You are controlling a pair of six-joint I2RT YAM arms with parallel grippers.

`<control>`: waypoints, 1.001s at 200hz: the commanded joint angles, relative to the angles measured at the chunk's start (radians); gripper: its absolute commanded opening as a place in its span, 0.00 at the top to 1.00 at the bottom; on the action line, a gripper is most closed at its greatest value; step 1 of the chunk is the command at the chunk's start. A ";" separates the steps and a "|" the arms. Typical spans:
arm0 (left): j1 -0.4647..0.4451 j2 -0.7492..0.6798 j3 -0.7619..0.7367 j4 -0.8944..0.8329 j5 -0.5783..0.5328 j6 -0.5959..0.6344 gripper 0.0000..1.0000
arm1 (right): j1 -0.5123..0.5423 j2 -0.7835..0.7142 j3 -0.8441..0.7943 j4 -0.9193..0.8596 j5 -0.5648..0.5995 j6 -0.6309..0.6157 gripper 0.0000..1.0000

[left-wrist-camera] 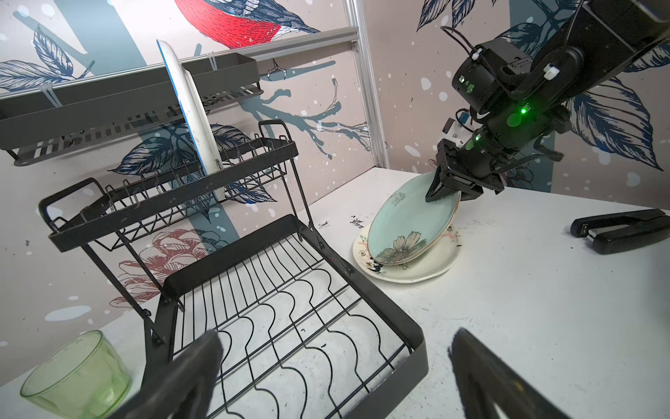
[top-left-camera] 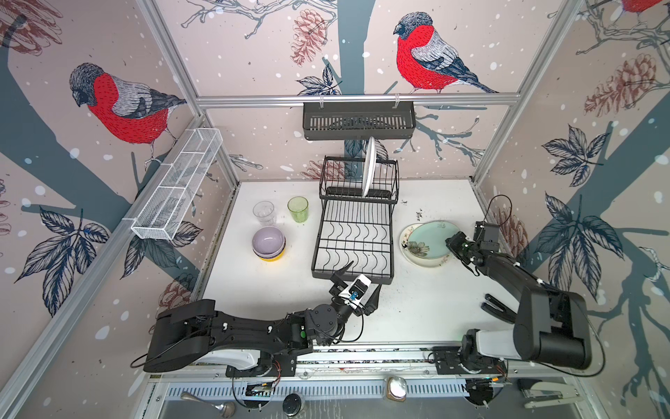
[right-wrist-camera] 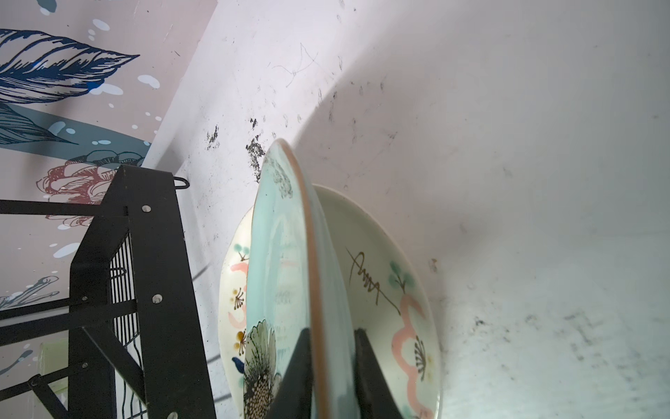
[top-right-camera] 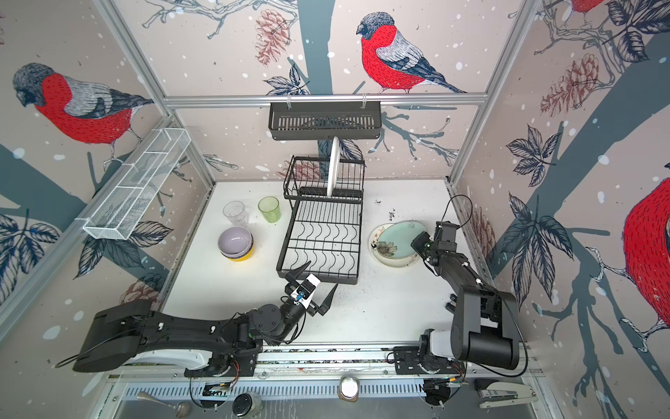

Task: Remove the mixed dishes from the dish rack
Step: 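Lower the green plate flat onto the white plate with the right gripper, then open the right gripper and lift it off the stacked plates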

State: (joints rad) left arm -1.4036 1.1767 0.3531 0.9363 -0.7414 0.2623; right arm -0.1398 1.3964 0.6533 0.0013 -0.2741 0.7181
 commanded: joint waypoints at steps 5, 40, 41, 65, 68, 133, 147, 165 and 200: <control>0.000 0.010 0.010 0.039 -0.017 0.008 0.02 | 0.005 0.046 0.002 -0.215 0.175 -0.052 0.78; 0.000 0.015 0.015 0.032 -0.024 0.009 0.02 | 0.006 0.069 0.006 -0.218 0.180 -0.050 0.67; 0.000 0.016 0.015 0.032 -0.024 0.009 0.02 | 0.006 0.069 0.006 -0.218 0.179 -0.051 0.67; 0.000 0.011 0.016 0.029 -0.025 0.008 0.02 | 0.012 0.067 0.002 -0.210 0.168 -0.050 0.61; 0.000 0.011 0.016 0.029 -0.024 0.008 0.02 | 0.014 0.067 0.002 -0.211 0.168 -0.050 0.61; 0.000 0.008 0.023 0.016 -0.027 0.006 0.02 | 0.037 0.056 -0.016 -0.191 0.164 -0.016 0.62; 0.000 0.009 0.023 0.016 -0.028 0.006 0.02 | 0.039 0.051 -0.015 -0.195 0.162 -0.017 0.62; 0.000 0.014 0.027 0.010 -0.027 0.005 0.02 | 0.042 0.023 -0.017 -0.196 0.157 -0.019 0.62; 0.000 0.032 0.038 -0.007 -0.022 0.003 0.02 | 0.057 -0.063 -0.002 -0.233 0.165 -0.037 0.54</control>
State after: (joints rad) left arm -1.4036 1.1995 0.3763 0.9279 -0.7605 0.2626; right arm -0.0925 1.3762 0.6369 -0.1875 -0.1253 0.7033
